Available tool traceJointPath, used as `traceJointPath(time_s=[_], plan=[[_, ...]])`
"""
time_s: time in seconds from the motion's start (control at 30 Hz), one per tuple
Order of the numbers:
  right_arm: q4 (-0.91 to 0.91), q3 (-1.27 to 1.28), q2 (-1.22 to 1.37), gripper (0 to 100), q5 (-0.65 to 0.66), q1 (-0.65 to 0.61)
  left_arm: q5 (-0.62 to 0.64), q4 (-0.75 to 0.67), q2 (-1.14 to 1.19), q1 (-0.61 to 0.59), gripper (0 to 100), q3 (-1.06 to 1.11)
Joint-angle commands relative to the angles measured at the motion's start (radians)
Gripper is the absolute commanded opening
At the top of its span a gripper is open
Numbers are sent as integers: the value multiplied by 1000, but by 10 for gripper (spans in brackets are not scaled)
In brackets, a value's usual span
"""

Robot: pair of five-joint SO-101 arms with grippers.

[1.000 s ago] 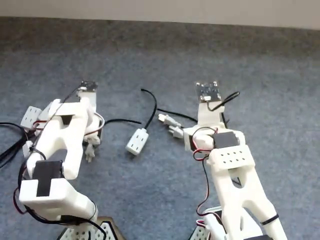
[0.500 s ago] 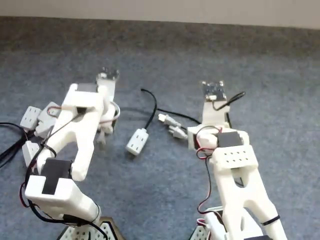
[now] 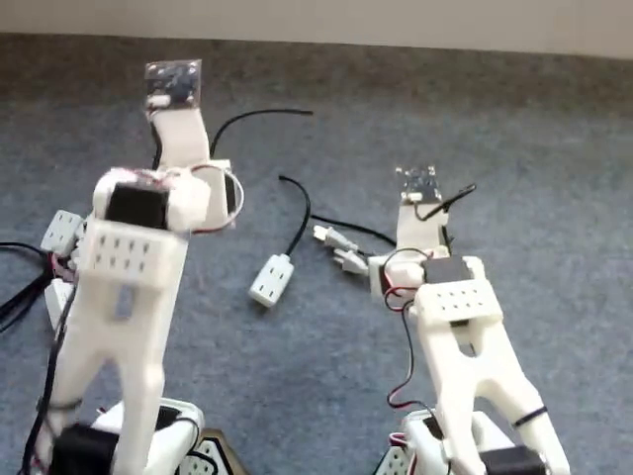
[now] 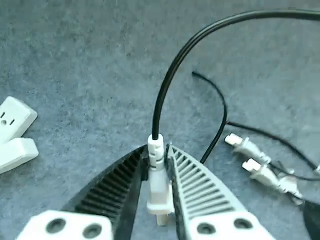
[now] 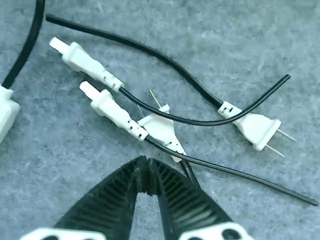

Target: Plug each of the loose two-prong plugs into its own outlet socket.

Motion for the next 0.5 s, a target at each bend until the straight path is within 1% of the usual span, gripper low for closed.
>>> traceJointPath(time_s=[0.0, 0.1, 0.2, 0.33, 0.37, 0.47], plan=[[-16, -67, 90, 6, -5, 5, 127, -331, -363, 25, 5, 349], [-12, -107, 173, 6, -3, 4, 207, -577, -545, 22, 5, 595], [-10, -128, 213, 6, -3, -30, 255, -795, -684, 28, 6, 794], [-10, -122, 188, 6, -3, -87, 331, -1014, -825, 30, 6, 1003], [-10, -122, 173, 6, -3, -94, 381, -1071, -854, 30, 6, 1052], [-8, -119, 116, 6, -3, -99, 618, -1252, -946, 56, 6, 1218]])
